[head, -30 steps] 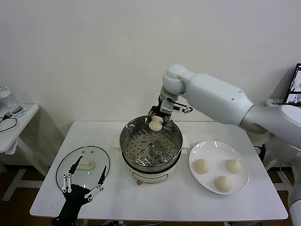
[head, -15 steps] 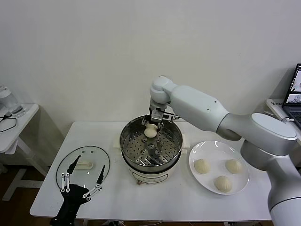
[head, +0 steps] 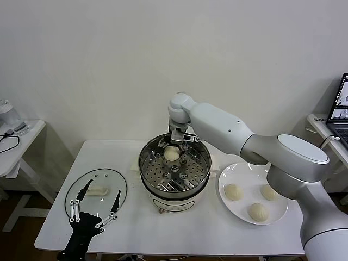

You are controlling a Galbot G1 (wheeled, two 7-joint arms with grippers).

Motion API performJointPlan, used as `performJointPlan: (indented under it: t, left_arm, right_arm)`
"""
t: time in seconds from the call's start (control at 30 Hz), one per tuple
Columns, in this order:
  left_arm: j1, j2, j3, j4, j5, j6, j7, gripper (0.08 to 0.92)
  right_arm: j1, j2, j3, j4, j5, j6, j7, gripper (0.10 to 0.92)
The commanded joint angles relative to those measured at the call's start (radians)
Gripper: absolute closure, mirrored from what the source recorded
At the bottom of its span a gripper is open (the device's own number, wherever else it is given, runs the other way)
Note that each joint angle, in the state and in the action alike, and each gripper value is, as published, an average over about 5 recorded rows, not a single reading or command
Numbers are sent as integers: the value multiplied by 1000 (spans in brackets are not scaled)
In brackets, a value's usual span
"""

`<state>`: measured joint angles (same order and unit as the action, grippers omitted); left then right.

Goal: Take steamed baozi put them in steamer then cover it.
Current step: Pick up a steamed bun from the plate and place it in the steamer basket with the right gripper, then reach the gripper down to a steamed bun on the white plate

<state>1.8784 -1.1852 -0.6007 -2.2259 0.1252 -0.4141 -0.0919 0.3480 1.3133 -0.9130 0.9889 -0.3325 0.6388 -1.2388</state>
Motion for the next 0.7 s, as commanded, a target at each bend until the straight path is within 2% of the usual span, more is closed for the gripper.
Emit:
performJointPlan:
  t: [0.03,0.2,0.33,0.53,0.7]
  left_arm:
    - [-2,0,2,2,0,4,0,177]
    - [-7,0,7,-3,-1,12,1,177]
    - [-7,2,11,-6,-1,16,2,177]
    - [-12,4,19,-1,-1,16,5,177]
    - [-15,4,19,5,-1,13,4,177]
  right_arm:
    - [76,-163,-12,139,259,-188,-56,203]
    - [166,-364,-42,200,506,-488,-41,203]
    - [197,-477,-91,157,613,-639,-14,203]
    - [148,-581,-182,59,674,-730,14,203]
    - [85,-627,-243,61,662,-745,30,203]
